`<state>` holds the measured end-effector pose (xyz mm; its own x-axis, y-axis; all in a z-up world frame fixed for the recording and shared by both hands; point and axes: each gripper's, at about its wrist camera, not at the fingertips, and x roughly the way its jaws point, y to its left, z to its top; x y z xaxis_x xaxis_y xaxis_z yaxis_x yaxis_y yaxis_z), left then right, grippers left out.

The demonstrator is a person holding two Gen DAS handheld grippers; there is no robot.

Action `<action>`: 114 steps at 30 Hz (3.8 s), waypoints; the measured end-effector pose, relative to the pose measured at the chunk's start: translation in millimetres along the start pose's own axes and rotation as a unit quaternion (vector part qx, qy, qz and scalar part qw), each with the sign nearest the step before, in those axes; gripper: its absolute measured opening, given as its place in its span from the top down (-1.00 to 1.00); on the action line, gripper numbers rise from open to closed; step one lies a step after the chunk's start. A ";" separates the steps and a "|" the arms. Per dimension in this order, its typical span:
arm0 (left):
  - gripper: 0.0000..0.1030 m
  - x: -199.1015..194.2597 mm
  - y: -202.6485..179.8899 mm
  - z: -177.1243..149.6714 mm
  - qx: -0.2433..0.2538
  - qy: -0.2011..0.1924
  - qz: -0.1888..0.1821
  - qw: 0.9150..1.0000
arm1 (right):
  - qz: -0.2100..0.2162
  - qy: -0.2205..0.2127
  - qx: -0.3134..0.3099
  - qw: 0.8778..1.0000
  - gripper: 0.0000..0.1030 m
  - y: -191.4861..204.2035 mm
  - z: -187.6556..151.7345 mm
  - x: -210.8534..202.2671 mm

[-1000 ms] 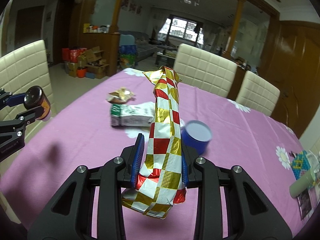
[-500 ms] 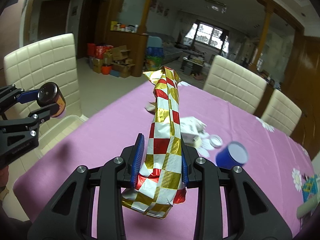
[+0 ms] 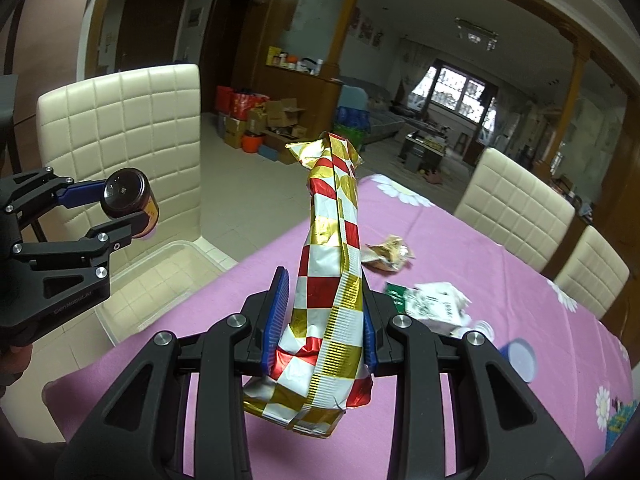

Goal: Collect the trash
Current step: 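Carry the bottle left to the bin and release it while the right gripper carries the checkered wrapper, then open the right gripper over the bin to drop the checkered wrapper, then grasp the blue cylindrical container with the right gripper while the left gripper reaches the milk carton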

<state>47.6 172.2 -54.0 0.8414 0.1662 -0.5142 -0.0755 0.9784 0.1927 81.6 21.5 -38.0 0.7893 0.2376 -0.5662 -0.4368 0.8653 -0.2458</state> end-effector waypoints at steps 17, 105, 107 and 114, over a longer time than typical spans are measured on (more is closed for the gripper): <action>-0.64 27.2 35.4 -10.6 -0.032 0.009 0.032 0.999 | 0.029 0.026 -0.022 0.999 0.36 32.8 11.4 42.5; -0.76 137.8 -216.1 65.1 0.157 0.068 -0.235 0.957 | -0.132 0.122 0.199 0.963 -0.87 -227.3 -120.9 59.2; -0.76 149.1 -220.7 64.9 0.164 0.076 -0.234 0.955 | -0.131 0.129 0.204 0.962 -0.88 -232.6 -123.6 66.3; -0.76 173.3 -228.0 64.7 0.156 0.092 -0.234 0.955 | -0.127 0.150 0.208 0.958 -0.88 -240.4 -127.0 96.1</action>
<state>245.3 -30.1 -133.0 0.6340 -0.2337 -0.7372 0.4738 0.8708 0.1314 207.6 -219.8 -133.2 0.6604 -0.0867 -0.7459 0.0106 0.9943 -0.1062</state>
